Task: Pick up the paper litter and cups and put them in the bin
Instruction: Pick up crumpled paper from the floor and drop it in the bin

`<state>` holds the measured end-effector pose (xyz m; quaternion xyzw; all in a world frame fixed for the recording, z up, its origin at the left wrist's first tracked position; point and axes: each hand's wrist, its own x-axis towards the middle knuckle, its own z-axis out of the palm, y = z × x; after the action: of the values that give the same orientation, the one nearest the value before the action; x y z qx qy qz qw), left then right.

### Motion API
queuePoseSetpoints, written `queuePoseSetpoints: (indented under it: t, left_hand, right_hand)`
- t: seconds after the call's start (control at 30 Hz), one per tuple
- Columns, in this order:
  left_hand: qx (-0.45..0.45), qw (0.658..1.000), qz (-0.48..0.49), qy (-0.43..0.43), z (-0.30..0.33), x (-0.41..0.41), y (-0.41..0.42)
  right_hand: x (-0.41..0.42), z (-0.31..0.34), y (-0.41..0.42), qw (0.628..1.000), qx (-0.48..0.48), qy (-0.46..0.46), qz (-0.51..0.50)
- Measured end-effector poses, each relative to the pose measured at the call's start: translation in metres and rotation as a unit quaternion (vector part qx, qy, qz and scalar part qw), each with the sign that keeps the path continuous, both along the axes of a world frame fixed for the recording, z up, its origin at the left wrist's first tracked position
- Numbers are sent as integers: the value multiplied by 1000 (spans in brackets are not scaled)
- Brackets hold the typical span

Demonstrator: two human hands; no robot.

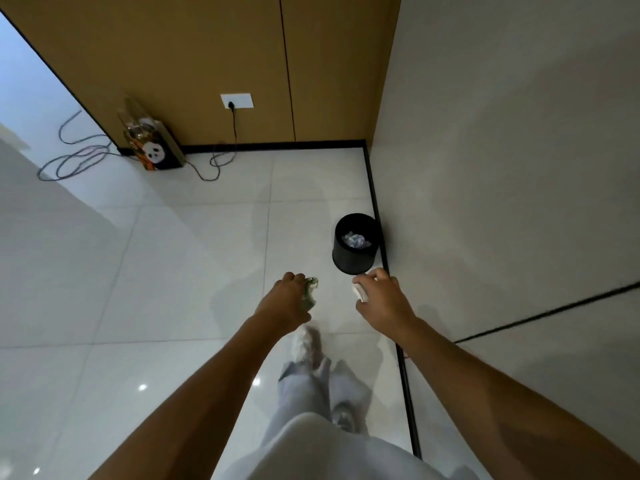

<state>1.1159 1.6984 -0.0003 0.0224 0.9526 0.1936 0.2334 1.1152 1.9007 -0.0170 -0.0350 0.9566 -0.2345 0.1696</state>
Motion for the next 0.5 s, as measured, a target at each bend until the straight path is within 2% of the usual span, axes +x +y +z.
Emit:
queuePoseSetpoints:
  t: [0.33,0.5]
  left_hand:
    - [-8,999,-50,-18,-23,-239,2]
    - [-1,997,-65,-51,-43,-324,15]
  right_hand:
    - [-203,-30,9,998,16,-25,-58]
    - [-281,-45,14,996,17,-54,-73]
